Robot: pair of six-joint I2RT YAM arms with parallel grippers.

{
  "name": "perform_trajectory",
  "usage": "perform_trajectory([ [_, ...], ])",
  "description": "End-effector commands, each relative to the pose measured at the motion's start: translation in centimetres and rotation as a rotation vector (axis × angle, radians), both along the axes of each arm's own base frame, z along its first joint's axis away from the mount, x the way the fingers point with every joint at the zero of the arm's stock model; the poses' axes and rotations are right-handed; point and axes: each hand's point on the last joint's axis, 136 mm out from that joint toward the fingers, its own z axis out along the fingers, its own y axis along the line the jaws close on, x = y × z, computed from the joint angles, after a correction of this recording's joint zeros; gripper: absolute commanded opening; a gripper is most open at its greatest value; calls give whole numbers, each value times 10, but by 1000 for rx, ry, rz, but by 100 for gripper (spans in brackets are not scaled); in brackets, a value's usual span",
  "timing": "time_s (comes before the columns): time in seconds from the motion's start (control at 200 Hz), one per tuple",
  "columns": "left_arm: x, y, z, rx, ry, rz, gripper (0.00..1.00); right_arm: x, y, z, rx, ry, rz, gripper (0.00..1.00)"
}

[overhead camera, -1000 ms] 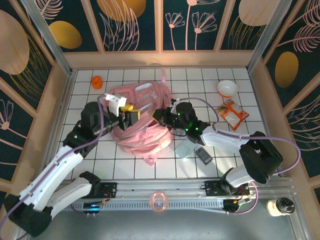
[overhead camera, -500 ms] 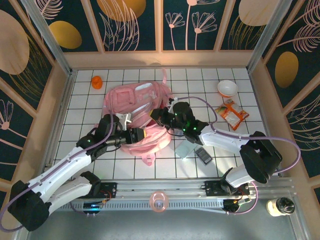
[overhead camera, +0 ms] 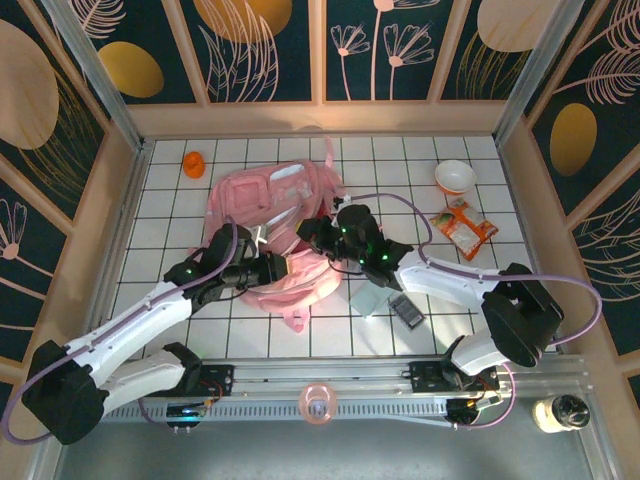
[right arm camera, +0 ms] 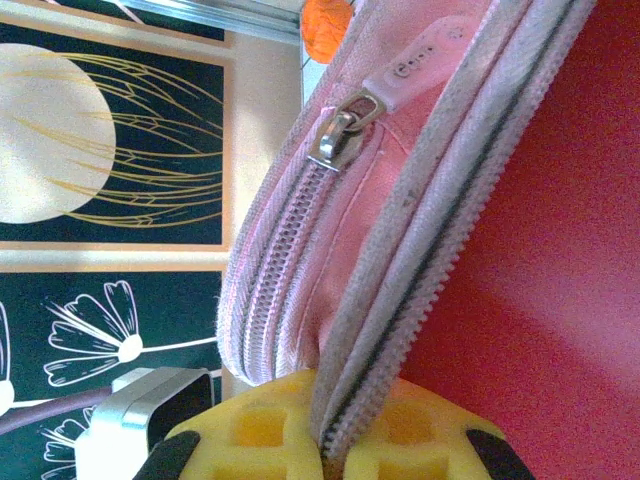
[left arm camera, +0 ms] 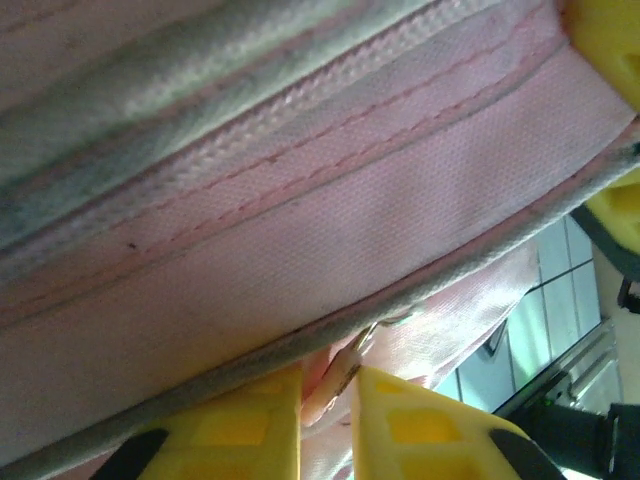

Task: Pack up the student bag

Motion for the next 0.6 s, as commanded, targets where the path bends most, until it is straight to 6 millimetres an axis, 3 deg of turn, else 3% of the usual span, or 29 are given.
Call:
perform_trajectory([
  [0.0,17,8,13,26,-55,76,9,2,15,53,82,-128,18,0],
  [0.075,16,11,12,36,-60,87,0,2,14,50,72,-122,14,0],
  [0.345,8,26,0,72,-48,126,0,3,12,47,47,-118,17,0],
  [0.42,6,20,-1,30,-27,117,16,3,16,49,51,-119,28,0],
  [0.596,9,18,-6,23,-6,128,21,3,19,50,43,-119,24,0],
])
